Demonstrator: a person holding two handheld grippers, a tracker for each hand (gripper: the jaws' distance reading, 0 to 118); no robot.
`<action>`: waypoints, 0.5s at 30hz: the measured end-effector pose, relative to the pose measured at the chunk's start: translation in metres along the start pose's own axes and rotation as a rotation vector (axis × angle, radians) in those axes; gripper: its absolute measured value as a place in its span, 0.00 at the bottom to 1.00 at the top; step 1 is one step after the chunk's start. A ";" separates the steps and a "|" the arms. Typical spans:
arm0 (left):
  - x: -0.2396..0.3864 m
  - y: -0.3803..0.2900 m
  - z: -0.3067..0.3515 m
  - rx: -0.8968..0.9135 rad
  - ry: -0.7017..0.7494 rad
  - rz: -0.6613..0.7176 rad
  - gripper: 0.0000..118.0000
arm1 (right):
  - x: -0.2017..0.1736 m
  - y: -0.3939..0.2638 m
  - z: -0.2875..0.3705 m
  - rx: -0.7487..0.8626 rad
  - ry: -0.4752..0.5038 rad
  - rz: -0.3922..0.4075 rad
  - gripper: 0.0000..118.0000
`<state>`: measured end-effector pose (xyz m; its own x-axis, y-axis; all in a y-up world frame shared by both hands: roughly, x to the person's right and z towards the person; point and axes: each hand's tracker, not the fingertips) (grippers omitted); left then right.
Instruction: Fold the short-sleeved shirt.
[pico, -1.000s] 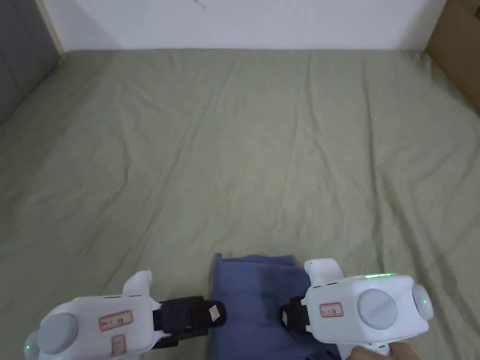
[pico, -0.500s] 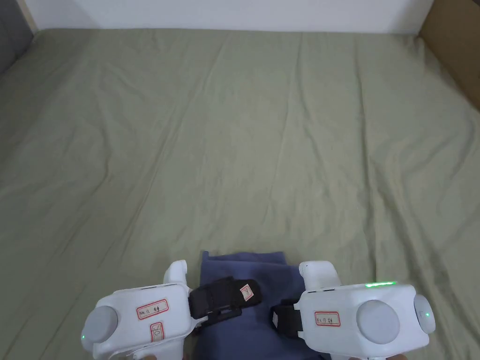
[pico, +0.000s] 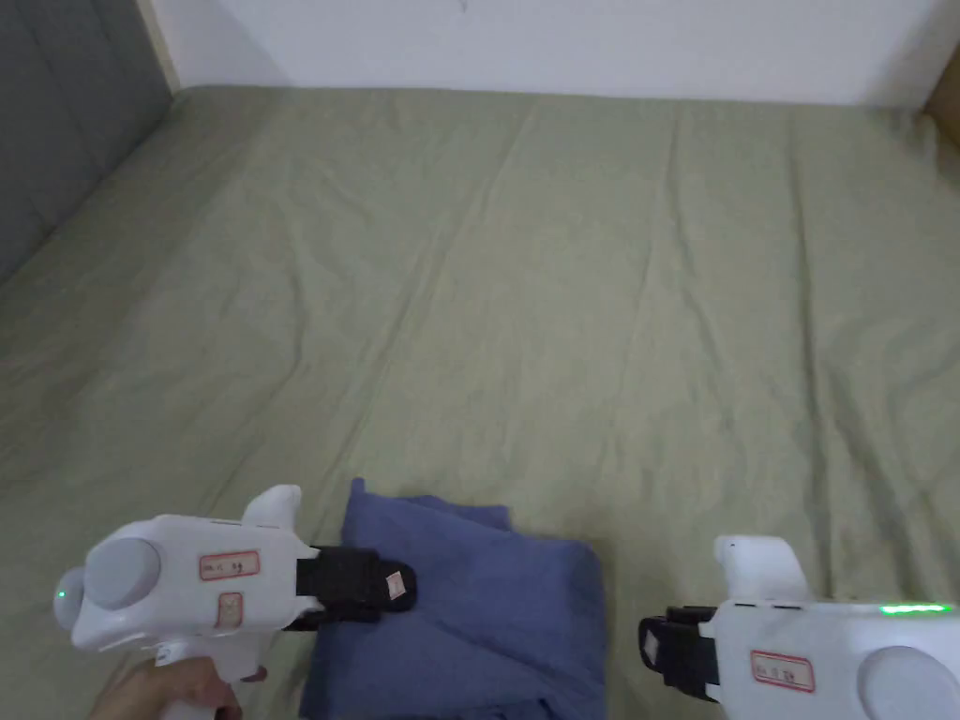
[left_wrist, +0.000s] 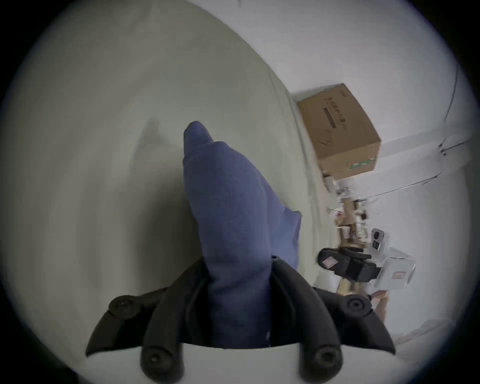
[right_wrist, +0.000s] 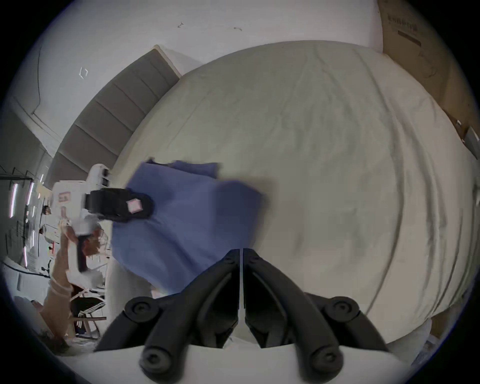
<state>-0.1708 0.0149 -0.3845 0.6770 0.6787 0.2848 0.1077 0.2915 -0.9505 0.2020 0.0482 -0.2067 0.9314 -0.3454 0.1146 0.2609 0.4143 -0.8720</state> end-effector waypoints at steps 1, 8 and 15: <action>-0.009 0.007 0.015 0.013 0.057 -0.013 0.19 | 0.003 0.000 -0.001 -0.001 0.000 -0.018 0.02; -0.048 0.046 0.101 0.065 0.652 -0.180 0.19 | 0.007 -0.003 -0.003 -0.026 -0.064 -0.027 0.02; -0.092 0.077 0.101 -0.037 1.113 -0.348 0.23 | 0.011 -0.001 -0.013 -0.056 -0.032 -0.089 0.02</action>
<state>-0.2983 0.0429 -0.4710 0.8696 -0.4056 0.2815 0.4217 0.3135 -0.8508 0.2089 0.0327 -0.2104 0.9129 -0.3518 0.2072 0.3294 0.3347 -0.8829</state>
